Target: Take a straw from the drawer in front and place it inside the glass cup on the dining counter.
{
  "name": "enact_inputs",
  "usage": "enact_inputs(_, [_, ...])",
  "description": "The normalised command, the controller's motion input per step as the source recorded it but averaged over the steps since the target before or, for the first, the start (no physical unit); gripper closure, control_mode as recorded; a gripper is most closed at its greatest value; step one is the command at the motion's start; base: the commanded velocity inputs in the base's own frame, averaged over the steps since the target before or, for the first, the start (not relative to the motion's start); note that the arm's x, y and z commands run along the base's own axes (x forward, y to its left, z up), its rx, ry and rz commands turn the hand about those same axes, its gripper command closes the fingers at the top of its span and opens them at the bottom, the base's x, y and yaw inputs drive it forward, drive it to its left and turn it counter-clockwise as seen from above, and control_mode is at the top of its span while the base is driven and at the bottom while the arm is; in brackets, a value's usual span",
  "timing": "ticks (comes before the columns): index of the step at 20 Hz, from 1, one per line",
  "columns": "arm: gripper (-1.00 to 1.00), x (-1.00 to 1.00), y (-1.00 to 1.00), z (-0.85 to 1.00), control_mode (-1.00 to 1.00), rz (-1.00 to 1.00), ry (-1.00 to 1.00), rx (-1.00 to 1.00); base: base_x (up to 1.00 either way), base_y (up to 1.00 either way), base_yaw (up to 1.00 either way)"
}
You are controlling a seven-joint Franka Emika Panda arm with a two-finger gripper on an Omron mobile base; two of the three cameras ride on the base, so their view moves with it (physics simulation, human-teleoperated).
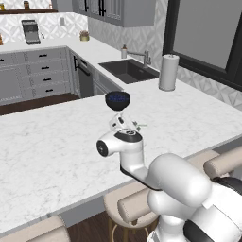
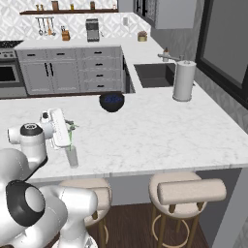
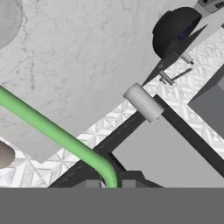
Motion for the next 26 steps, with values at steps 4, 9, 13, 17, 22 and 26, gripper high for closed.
enact_inputs(4, [1.0, -0.11, -0.14, 0.39, -1.0, 0.0, 0.0, 0.0, 0.0, 0.0, 0.0])
enact_inputs(9, [1.0, -0.05, -0.05, 0.2, -1.0, 0.0, 0.0, 0.0, 0.0, 0.0, 0.0])
enact_inputs(13, [1.0, 0.0, 0.0, 0.0, -1.0, 0.0, 0.0, 0.0, 0.0, 0.0, 0.0])
enact_inputs(17, [1.0, 0.0, 0.0, -0.06, -1.0, 0.0, 0.0, 0.0, 0.0, 0.0, 0.0])
enact_inputs(22, [1.0, 0.0, 0.0, -0.13, -1.0, 0.0, 0.0, 0.0, 0.0, 0.0, 0.0])
enact_inputs(26, [1.0, 0.07, 0.02, -0.12, -1.0, 0.0, 0.0, 0.0, 0.0, 0.0, 0.0])
